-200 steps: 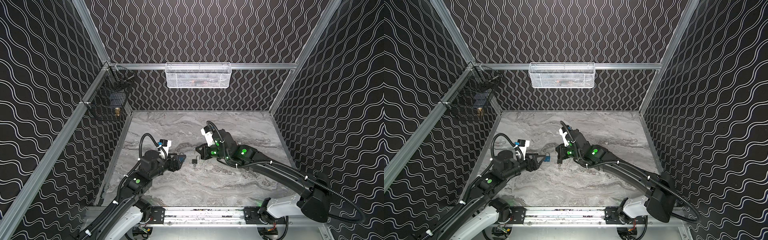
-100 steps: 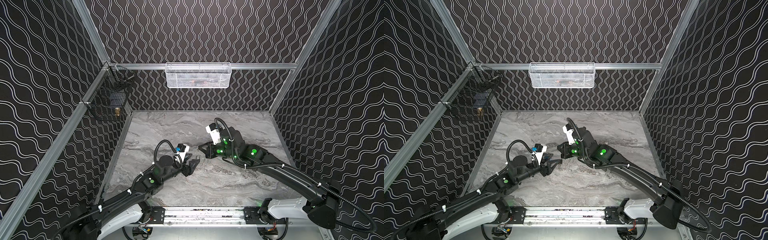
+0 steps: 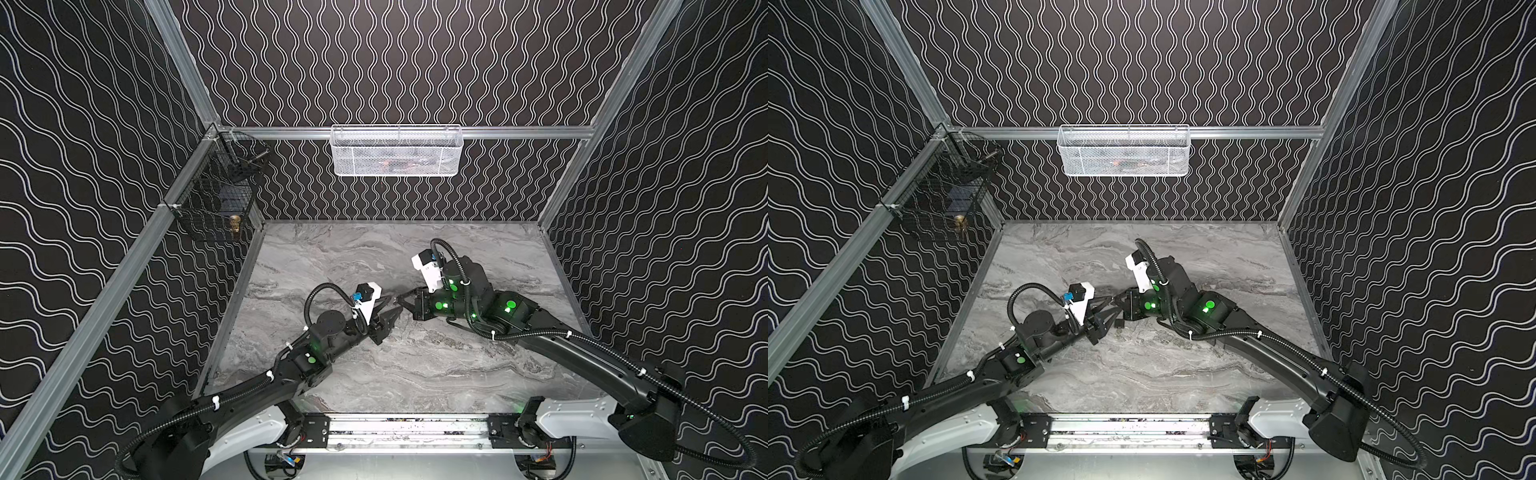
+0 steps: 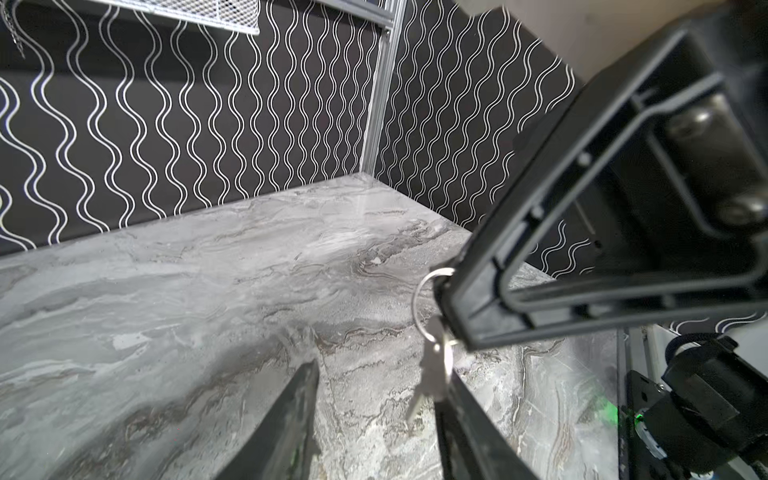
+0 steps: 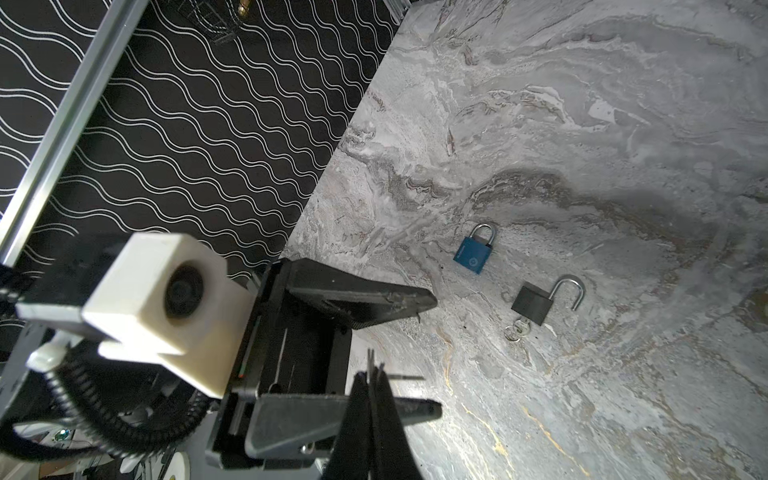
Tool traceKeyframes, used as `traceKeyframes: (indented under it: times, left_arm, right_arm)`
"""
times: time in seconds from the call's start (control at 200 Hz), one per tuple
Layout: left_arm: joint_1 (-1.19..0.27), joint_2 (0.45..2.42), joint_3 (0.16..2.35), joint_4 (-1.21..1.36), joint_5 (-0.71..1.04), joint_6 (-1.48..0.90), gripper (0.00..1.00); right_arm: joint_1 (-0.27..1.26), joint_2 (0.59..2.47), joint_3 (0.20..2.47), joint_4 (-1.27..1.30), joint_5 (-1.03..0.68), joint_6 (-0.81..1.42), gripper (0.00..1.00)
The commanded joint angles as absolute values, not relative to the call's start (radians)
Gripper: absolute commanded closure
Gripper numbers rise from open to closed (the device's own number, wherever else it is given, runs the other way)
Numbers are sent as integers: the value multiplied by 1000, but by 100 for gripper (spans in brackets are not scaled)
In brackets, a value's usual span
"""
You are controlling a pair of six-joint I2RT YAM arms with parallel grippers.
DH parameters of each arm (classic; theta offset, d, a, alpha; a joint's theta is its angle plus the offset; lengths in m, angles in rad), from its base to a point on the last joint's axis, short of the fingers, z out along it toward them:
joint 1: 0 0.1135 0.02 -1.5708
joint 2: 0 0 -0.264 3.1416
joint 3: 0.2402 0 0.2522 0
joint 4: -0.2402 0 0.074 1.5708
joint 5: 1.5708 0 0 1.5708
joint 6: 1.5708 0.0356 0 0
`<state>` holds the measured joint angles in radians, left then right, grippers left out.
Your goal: Unlock with the key
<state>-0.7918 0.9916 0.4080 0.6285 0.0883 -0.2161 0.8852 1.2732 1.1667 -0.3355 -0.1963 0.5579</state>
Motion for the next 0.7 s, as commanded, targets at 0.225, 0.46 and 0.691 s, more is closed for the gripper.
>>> traceKeyframes:
  times: [0.225, 0.46, 0.691]
  left_arm:
    - [-792, 1011, 403, 729, 156, -166, 70]
    - [-792, 1009, 400, 727, 166, -162, 83]
    - [-792, 1010, 397, 716, 166, -167, 96]
  right_arm:
    - [886, 1265, 1163, -308, -197, 569, 100]
    - [886, 1263, 1162, -302, -187, 571, 100]
    - [886, 1261, 1160, -295, -176, 575, 100]
